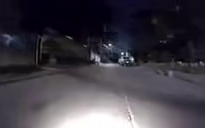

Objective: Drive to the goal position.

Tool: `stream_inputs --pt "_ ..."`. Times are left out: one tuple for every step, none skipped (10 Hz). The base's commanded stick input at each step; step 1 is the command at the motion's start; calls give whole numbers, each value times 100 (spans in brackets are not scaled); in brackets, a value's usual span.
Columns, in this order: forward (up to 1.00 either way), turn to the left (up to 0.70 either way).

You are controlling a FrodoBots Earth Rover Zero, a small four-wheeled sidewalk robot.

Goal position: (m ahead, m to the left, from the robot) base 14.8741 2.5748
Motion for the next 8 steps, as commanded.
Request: stream_inputs --pt "97 5" --pt "97 5" --pt "97 -5" --pt "97 -38" --pt "97 -38" --pt "96 -38" --pt "96 -38" --pt "96 -36"
